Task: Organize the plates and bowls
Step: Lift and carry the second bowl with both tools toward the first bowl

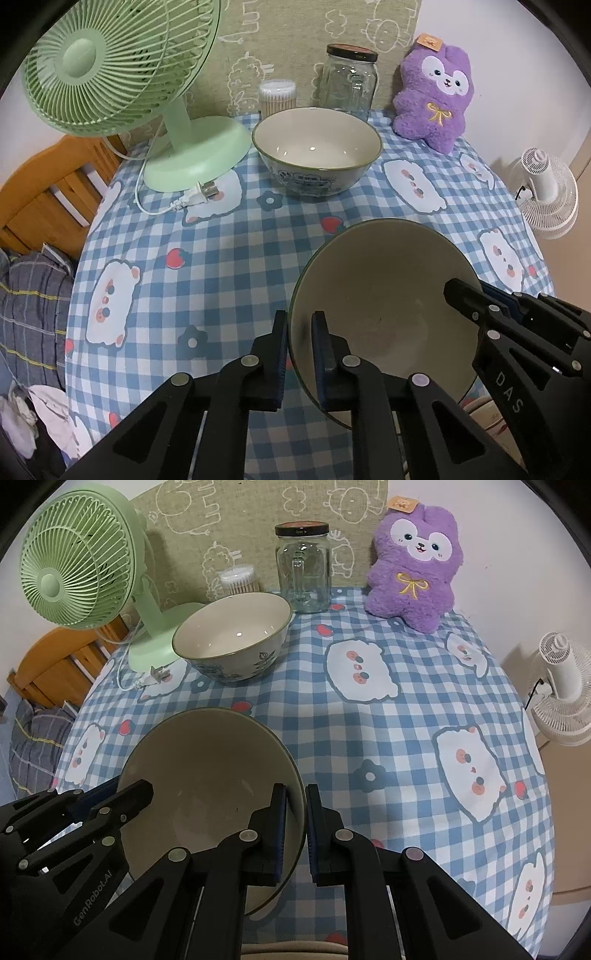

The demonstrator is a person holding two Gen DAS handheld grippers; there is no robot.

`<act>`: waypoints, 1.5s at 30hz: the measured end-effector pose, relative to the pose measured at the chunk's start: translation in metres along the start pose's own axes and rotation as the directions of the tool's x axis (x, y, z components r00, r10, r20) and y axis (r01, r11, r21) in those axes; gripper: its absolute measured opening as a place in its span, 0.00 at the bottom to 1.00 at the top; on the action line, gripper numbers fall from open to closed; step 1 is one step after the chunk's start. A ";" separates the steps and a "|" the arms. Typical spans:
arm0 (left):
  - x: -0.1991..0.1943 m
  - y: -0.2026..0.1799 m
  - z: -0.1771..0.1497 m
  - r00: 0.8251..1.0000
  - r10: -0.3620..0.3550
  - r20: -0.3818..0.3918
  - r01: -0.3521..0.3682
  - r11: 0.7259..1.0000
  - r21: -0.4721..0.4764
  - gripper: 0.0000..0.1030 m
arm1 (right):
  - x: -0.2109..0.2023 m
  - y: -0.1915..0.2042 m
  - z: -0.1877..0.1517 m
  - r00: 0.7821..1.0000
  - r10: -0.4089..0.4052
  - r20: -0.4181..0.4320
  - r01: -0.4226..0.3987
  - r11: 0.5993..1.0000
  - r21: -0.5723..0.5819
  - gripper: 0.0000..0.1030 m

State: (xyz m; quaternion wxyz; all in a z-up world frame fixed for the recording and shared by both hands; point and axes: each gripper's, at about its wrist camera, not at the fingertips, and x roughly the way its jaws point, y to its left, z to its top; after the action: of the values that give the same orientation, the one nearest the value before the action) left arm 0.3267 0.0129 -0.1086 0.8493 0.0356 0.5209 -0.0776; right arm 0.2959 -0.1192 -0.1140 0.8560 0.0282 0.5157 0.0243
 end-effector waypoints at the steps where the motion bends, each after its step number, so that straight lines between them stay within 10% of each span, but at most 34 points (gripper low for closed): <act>1: -0.001 0.000 -0.001 1.000 0.000 0.000 0.000 1.000 0.001 0.08 | -0.001 0.000 0.000 1.000 -0.001 0.000 0.001 1.000 0.000 0.12; 45: -0.090 0.013 -0.044 0.993 0.057 0.105 -0.053 0.998 -0.043 0.07 | -0.092 0.037 -0.038 0.995 0.015 0.102 -0.008 0.998 -0.062 0.12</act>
State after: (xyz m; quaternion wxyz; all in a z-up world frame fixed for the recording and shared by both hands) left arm 0.2501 0.0408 -0.0493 0.8781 0.0287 0.4754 -0.0455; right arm 0.2184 -0.0881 -0.0480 0.8815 0.0061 0.4701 0.0436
